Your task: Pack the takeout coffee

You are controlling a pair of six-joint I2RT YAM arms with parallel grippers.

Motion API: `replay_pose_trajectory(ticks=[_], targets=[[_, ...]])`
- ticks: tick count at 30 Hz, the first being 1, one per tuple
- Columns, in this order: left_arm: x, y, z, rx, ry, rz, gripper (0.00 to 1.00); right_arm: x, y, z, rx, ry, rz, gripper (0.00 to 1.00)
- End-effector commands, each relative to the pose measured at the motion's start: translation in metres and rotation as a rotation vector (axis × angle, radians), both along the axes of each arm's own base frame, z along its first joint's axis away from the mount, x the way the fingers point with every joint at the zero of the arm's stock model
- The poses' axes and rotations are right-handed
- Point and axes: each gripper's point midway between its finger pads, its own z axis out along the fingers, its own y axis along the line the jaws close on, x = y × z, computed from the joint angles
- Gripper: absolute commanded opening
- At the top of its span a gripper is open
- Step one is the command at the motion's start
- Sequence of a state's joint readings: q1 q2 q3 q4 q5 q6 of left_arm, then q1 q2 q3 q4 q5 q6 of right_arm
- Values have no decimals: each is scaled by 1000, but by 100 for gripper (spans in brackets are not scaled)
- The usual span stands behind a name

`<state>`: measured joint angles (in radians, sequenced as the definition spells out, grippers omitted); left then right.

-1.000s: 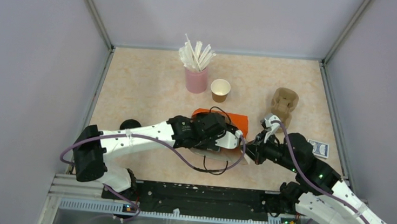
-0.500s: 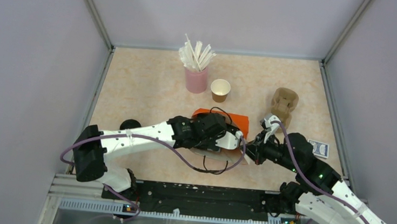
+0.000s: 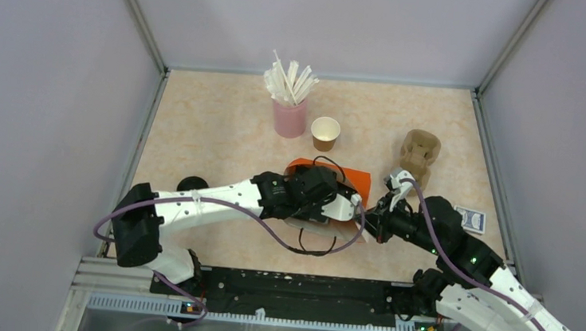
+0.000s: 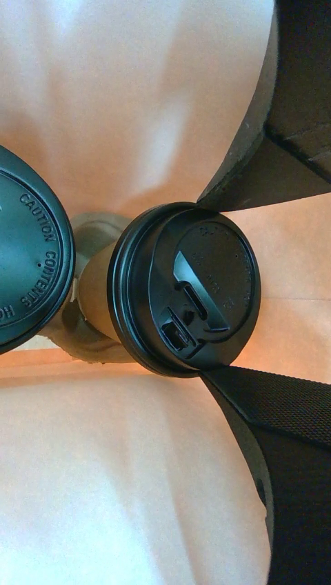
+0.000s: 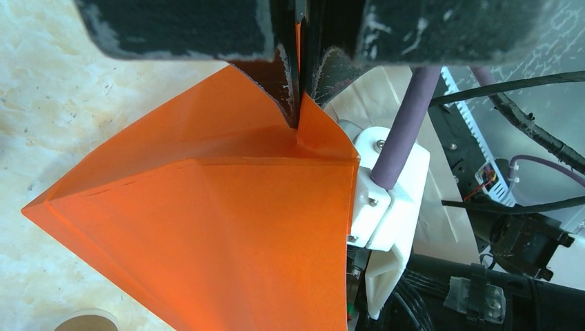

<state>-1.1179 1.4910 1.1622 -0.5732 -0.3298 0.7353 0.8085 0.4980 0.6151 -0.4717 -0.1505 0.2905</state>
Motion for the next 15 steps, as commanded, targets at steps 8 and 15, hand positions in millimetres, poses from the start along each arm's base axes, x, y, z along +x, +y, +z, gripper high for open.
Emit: replay_pose_trajectory(ticks=[8,15], targets=[[9,-17,8,-99,-13,19,32,0,6,11,40,-29,24,0],[12,-14,2,-76,-24,33,38,0,6,11,40,-32,26,0]])
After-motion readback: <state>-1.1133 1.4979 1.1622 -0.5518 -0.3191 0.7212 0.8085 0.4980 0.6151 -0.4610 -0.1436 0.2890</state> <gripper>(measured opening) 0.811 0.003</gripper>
